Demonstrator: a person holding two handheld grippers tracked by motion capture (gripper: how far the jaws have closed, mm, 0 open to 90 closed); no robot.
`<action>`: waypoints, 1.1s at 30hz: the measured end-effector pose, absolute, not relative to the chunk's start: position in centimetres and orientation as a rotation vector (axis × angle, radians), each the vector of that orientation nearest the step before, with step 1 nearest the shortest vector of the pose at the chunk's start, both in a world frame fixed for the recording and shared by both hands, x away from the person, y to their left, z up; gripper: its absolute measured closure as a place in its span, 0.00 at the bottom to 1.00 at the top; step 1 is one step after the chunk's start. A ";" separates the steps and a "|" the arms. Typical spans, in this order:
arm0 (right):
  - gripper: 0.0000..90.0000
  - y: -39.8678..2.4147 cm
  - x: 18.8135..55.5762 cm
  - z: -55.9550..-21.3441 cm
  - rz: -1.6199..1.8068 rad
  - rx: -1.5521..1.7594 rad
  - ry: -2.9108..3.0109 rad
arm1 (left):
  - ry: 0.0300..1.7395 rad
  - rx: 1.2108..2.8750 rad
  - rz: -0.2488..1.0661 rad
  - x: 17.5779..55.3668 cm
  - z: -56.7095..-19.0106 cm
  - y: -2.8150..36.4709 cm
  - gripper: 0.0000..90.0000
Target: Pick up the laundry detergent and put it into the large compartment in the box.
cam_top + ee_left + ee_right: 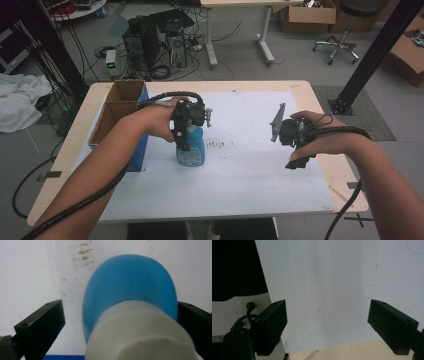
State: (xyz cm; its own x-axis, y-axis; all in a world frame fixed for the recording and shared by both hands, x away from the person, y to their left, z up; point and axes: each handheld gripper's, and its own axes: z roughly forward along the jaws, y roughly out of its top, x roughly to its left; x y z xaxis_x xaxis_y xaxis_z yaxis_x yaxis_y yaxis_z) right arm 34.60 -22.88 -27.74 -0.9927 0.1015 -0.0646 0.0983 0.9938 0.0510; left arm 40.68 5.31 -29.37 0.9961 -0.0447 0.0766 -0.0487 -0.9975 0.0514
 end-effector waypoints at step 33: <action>0.18 -23.3 34.8 -28.1 0.094 0.179 3.070 | -0.099 3.103 0.117 40.6 -29.5 5.0 0.17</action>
State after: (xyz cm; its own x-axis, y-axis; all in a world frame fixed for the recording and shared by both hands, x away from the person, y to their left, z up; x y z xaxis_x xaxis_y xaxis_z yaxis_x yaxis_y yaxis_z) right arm 34.76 -23.35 -28.11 -0.9911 0.1181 -0.0614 0.1141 0.9913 0.0650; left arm 40.55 4.97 -29.51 0.9951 -0.0624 0.0761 -0.0650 -0.9974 0.0319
